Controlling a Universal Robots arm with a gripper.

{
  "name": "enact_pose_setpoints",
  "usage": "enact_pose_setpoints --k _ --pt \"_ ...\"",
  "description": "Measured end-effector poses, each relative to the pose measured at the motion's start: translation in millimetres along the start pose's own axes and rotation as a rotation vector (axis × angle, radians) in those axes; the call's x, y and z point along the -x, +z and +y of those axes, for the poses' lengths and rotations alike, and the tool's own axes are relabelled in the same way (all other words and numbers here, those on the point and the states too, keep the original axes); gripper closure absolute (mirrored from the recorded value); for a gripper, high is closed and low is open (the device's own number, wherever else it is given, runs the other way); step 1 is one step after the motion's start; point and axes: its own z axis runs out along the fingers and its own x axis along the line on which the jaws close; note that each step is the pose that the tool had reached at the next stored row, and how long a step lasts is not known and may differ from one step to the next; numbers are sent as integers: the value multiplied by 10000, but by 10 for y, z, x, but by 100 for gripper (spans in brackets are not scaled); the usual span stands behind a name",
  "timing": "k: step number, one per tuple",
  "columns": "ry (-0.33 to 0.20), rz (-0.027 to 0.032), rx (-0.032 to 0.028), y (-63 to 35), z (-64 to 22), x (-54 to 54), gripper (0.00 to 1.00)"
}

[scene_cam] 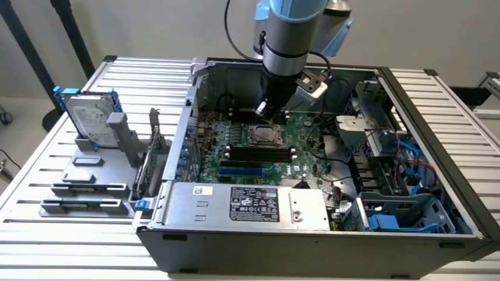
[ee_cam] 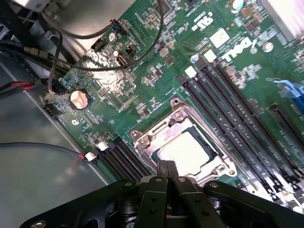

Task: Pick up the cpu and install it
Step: 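Install the first cpu locking lever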

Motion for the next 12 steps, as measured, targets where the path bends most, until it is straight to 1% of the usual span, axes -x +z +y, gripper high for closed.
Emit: enact_pose_setpoints --k 2,12 --pt "1 0 0 -42 7 50 89" --pt "0 0 1 -185 2 339 89"
